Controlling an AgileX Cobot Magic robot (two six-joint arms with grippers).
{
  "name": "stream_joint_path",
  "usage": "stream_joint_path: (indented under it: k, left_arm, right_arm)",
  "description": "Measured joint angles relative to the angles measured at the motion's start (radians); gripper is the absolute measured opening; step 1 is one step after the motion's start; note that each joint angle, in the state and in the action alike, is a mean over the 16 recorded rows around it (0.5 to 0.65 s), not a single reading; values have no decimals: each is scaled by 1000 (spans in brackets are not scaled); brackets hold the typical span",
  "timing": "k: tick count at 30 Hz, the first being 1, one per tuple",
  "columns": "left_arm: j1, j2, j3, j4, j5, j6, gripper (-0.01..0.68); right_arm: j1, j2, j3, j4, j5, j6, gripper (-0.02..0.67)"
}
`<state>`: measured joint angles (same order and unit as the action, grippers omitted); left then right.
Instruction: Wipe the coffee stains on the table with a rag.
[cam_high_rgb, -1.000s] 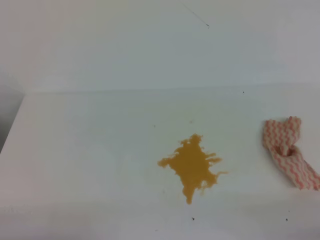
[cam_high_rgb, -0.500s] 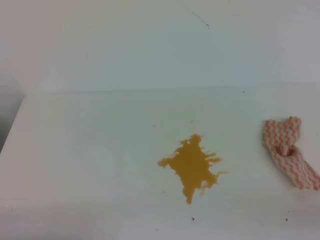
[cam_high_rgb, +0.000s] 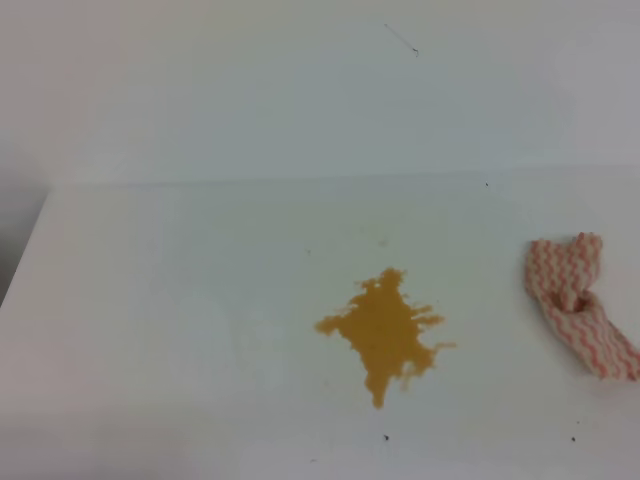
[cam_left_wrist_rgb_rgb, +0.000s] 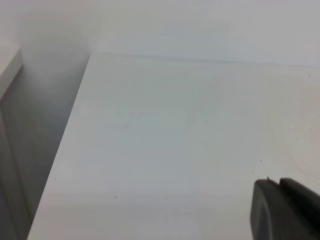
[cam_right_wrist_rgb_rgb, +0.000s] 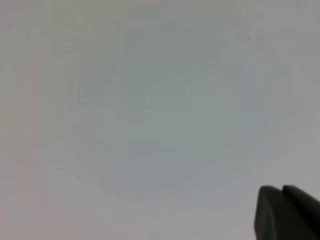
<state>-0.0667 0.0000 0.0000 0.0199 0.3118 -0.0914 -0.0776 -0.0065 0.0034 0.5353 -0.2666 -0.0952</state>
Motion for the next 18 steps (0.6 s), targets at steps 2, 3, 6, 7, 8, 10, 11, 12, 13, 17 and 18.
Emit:
stream_joint_path:
  k: [2,3,6,7,8,10,11,12,13,17,18]
  left_arm:
    - [0,0,0,0,0,0,-3]
    - [0,0,0,0,0,0,-3]
    - [0,-4,8,0,-3,0,-2]
    - [0,-5,11,0,-4,0,-2]
    - [-1,-7,13,0,-6,0,-2]
    - [-1,-11,19,0,-8,-1,-2]
    - [-1,-13,21,0,-9,-1,-1]
    - [-1,-14,24,0,-10,-1,-1]
    - [-1,-16,27,0,-11,-1,-1]
    - [-2,-20,32,0,-13,-1,-1]
    - [-2,-20,32,0,-13,-1,-1]
  right_arm:
    - [0,0,-1,7,-65,0,-2]
    - [0,0,-2,7,-95,0,-2]
    - [0,0,-19,-9,-166,-2,-2]
    - [0,1,-30,-18,-183,-3,-2]
    - [0,1,-43,-30,-194,-4,-2]
    - [0,4,-79,-55,-201,-10,-2]
    - [0,7,-99,-68,-200,-16,-2]
    - [0,12,-122,-81,-194,-23,-2]
    - [0,19,-148,-94,-182,-33,-2]
    - [0,76,-274,-143,-76,-99,-2]
    - [0,98,-312,-155,-37,-119,-2]
